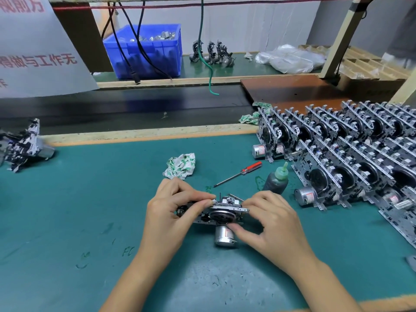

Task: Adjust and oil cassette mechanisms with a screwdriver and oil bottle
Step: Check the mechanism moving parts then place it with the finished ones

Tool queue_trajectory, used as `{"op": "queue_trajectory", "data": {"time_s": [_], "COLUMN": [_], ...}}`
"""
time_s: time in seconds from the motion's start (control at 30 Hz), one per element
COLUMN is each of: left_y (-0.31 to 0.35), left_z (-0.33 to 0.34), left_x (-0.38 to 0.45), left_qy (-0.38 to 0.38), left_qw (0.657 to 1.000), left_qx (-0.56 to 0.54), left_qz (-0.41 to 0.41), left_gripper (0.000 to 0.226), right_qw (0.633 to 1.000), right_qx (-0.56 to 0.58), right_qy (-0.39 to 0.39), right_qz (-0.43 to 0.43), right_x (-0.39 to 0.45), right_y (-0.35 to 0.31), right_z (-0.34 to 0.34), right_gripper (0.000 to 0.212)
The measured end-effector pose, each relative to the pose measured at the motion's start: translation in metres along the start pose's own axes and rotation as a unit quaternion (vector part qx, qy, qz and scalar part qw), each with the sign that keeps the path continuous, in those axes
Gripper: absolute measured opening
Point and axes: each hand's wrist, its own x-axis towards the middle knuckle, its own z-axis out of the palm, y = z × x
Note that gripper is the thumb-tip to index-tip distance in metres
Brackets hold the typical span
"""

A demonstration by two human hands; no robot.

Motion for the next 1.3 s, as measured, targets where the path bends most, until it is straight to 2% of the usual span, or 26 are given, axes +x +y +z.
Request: {"op": "queue_trajectory", "data": {"time_s": [0.27, 0.5, 0.7, 0.87, 0.93, 1.03, 1.13, 1.23, 1.3], "left_y": [-0.001, -0.002, -0.002, -0.002, -0.004, -0.006, -0.004, 0.007, 0.020], "left_z": [-0.001, -0.001, -0.001, -0.014, -0.024, -0.037, -0.043, -0.045, -0.041], "left_x": [0.000, 0.000, 0.001, 0.003, 0.005, 0.009, 0.012, 0.016, 0.020], "left_qy": [-0.001, -0.001, -0.005, -0.052, -0.054, -0.066, -0.088, -0.111, -0.135], "left_qw": [1.000, 1.000, 1.000, 0.998, 0.998, 0.994, 0.985, 0.979, 0.975], "left_qx": [-0.002, -0.012, -0.015, -0.022, 0.001, 0.073, 0.126, 0.130, 0.116], "left_qz": [0.007, 0.004, 0.008, 0.014, 0.026, 0.045, 0.075, 0.107, 0.134], "left_gripper": [0.015, 0.013, 0.013, 0.012, 0.015, 0.010, 0.012, 0.006, 0.008], "right_qw": [1.000, 1.000, 0.999, 0.997, 0.999, 0.990, 0.976, 0.973, 0.977], "right_qx": [-0.004, 0.001, 0.004, 0.066, 0.038, 0.006, 0.007, 0.044, 0.080], "right_qy": [-0.020, 0.005, -0.017, 0.010, -0.023, -0.114, -0.197, -0.209, -0.188], "right_qz": [0.008, 0.025, 0.029, 0.024, -0.015, -0.082, -0.091, -0.085, -0.054], "right_x": [0.000, -0.005, -0.002, 0.020, 0.035, 0.055, 0.066, 0.064, 0.054], "right_y": [-0.003, -0.006, -0.010, -0.034, -0.041, -0.043, -0.042, -0.040, -0.034], "right_z": [-0.004, -0.003, -0.008, -0.018, -0.022, -0.028, -0.029, -0.035, -0.051], "right_gripper": [0.036, 0.037, 0.040, 0.036, 0.034, 0.036, 0.033, 0.032, 0.035]}}
